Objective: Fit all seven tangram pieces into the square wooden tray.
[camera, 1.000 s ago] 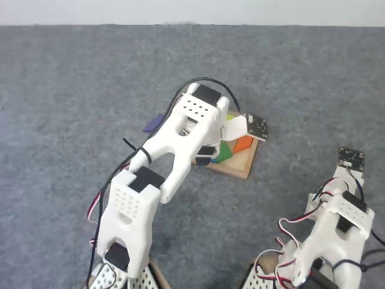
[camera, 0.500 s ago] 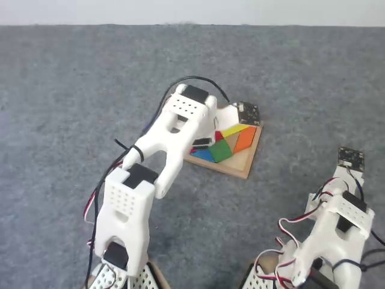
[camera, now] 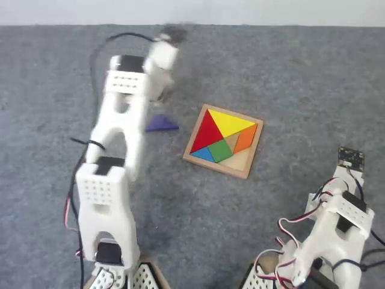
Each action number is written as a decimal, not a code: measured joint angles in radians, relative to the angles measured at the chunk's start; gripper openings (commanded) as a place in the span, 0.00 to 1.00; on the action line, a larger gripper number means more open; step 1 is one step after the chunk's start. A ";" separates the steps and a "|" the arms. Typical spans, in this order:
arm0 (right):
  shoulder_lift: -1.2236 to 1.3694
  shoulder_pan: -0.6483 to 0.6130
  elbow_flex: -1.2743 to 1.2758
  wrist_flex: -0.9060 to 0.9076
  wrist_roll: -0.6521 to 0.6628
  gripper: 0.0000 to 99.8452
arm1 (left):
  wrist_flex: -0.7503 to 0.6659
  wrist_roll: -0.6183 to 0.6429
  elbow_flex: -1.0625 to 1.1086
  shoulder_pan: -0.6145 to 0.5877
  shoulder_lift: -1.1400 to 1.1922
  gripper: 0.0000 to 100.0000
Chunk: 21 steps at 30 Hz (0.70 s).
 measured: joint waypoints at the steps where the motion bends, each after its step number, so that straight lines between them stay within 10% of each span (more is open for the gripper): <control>1: 0.000 0.000 0.000 0.000 0.000 0.13 | 0.000 0.029 -0.005 -0.029 0.029 0.24; 12: 0.000 0.000 0.000 0.000 0.000 0.13 | -0.003 0.040 -0.199 -0.051 0.307 0.25; 21: 0.000 0.000 0.000 0.000 0.000 0.13 | 0.255 0.006 -0.477 -0.040 0.496 0.25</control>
